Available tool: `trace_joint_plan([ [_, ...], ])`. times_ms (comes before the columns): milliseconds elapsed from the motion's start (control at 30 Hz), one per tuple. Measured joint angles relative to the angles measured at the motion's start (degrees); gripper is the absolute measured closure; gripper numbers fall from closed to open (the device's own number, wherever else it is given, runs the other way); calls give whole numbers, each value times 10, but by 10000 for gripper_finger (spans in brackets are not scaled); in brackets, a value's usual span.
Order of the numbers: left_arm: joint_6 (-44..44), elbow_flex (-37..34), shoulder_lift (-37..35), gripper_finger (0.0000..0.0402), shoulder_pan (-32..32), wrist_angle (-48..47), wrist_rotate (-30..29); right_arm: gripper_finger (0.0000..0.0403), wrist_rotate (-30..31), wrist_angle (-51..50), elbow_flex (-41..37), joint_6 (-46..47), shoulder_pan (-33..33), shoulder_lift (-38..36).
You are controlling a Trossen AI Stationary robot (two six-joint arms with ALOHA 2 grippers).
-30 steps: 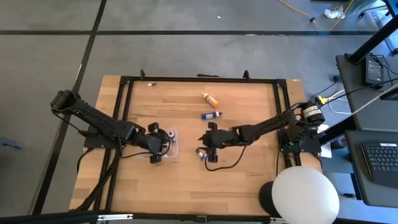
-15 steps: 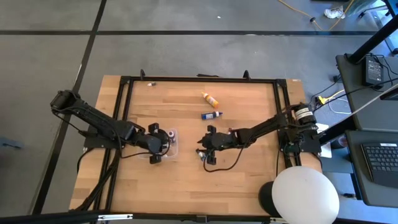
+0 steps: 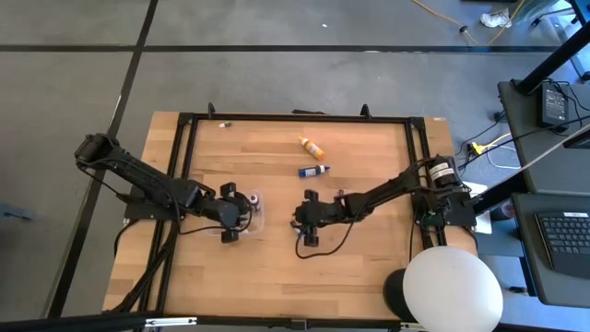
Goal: Pick & Place food coloring
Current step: Put the small pink food coloring bottle into the transparent bin, then put the top small blue food coloring bottle into the transparent bin
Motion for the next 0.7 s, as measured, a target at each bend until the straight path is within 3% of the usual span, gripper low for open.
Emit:
trace_joint_plan([
  [700,4,-3,-38,298,0,2,11,215,1,-35,0,32,5,2],
])
